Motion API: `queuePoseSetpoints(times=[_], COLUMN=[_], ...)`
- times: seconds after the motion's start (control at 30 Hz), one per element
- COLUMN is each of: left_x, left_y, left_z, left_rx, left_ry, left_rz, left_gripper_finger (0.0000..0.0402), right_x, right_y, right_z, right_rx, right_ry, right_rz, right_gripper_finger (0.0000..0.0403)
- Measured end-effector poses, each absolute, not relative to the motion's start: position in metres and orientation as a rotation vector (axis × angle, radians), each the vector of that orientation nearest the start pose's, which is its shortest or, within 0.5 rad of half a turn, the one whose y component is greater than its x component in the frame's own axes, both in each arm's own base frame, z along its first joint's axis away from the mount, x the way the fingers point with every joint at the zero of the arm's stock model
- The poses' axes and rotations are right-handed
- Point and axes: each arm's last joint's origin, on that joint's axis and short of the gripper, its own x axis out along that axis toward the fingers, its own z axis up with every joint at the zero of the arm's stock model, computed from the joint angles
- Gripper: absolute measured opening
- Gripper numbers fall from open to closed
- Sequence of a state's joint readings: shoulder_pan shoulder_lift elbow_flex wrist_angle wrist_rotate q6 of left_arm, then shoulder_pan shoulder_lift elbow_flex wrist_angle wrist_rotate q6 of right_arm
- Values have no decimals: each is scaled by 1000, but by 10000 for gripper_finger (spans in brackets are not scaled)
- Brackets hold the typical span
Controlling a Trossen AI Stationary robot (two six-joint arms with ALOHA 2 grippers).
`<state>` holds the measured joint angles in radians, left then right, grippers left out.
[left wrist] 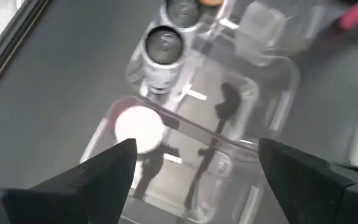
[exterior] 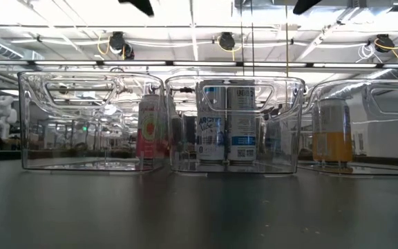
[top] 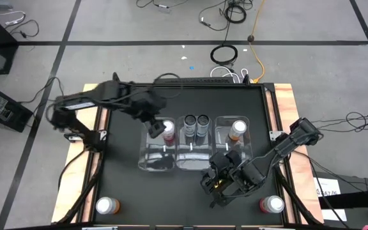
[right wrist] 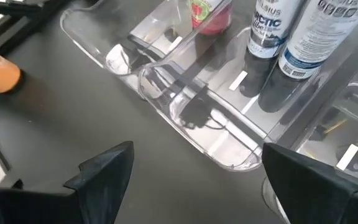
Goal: Sort soda cans
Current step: Put the yellow-white soda can into the right transparent bin
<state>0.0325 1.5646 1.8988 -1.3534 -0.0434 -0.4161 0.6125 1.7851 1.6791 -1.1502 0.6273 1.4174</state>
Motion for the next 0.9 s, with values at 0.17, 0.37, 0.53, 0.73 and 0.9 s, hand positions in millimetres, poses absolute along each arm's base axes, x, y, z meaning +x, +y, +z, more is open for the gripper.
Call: queuePoseSetpoints(times=[0.17,0.37,0.53,0.73,0.9], left_x=[252,234,227,220,218], left_y=[-20,-65,-110,-149,-169], left_z=[443,445,427,398,379], left_rx=[-398,-315,-248,-276,-330], left_ry=[910,892,891,899,915], left_rz=[241,213,178,149,141], left_gripper_finger=[345,345,345,345,345], right_x=[308,311,313,316,317], right_y=[198,205,208,210,212], right_z=[294,296,298,299,299], right_rx=[559,576,554,543,526], right_ry=[771,742,737,748,745], right_rz=[-667,-615,-564,-517,-492], right_gripper_finger=[348,348,348,348,348])
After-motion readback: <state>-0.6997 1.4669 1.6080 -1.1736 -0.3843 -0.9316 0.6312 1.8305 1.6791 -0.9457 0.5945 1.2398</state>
